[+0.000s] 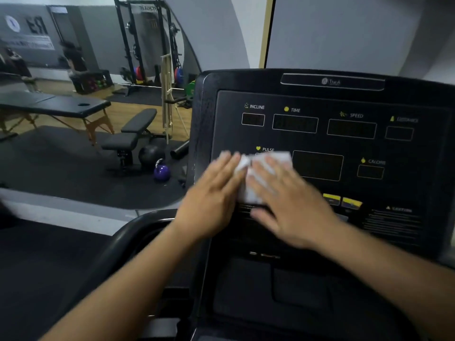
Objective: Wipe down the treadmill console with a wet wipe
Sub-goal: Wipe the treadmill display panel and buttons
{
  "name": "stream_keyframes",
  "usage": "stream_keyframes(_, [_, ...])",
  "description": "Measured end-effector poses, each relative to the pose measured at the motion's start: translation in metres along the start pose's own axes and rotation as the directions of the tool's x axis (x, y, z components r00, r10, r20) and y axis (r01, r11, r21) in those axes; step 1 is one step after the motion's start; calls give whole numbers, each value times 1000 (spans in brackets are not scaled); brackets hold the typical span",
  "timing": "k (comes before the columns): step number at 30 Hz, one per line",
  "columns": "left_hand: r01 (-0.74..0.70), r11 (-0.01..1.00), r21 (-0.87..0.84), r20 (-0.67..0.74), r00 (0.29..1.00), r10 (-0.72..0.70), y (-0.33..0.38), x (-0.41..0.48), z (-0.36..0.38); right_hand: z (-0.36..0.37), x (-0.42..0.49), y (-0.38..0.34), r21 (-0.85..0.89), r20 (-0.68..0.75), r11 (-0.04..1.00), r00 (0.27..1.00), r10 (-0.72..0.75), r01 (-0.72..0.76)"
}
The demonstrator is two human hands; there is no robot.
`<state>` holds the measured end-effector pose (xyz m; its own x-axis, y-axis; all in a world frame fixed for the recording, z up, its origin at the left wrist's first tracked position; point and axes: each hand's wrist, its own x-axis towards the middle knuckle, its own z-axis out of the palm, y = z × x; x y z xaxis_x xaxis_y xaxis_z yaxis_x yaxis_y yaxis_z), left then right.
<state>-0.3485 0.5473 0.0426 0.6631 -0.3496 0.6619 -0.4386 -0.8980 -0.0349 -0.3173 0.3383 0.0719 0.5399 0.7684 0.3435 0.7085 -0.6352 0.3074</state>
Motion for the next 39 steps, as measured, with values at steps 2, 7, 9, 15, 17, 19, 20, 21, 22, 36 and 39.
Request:
stream_keyframes(2, [27,998,64,-24,999,-25,-19,46,-16,-22,41,29,-48,-59,996,996,71,-74])
stream_keyframes(7, [123,986,113,-2,992,-123,-29,114,-42,-56,85,53,-78,-81,975,976,200,-206])
stream_keyframes(9, [84,993,77,-6,996,-84,-20,84,-27,-43,64,37,-40,-73,980,979,192,-195])
stream_keyframes(15, [-20,1000,-21,148,989,23,23,-67,7,22,-66,-44,72,55,997,998,-7,3])
stream_keyframes(17, [-46,999,-8,183,982,47,25,-73,7,25,-68,-39,65,65,997,996,-55,51])
stream_keyframes(19, [-71,996,62,179,982,59,20,-49,3,15,-45,-19,47,57,998,998,-36,33])
stream_keyframes(20, [-62,992,108,145,988,46,16,-29,0,6,-29,-5,28,40,1000,999,1,-2])
stream_keyframes(21, [-30,988,151,100,995,15,13,-6,-5,-4,-11,8,5,15,999,999,39,-40])
stream_keyframes(22, [6,981,195,61,998,-18,11,16,-11,-14,5,20,-15,-12,997,997,72,-72])
stream_keyframes(36, [-156,986,64,196,970,141,47,-14,17,6,-62,-2,49,-4,995,997,82,-82])
stream_keyframes(39, [-129,983,130,131,985,112,25,53,4,-18,-13,42,-3,-53,993,992,119,-119])
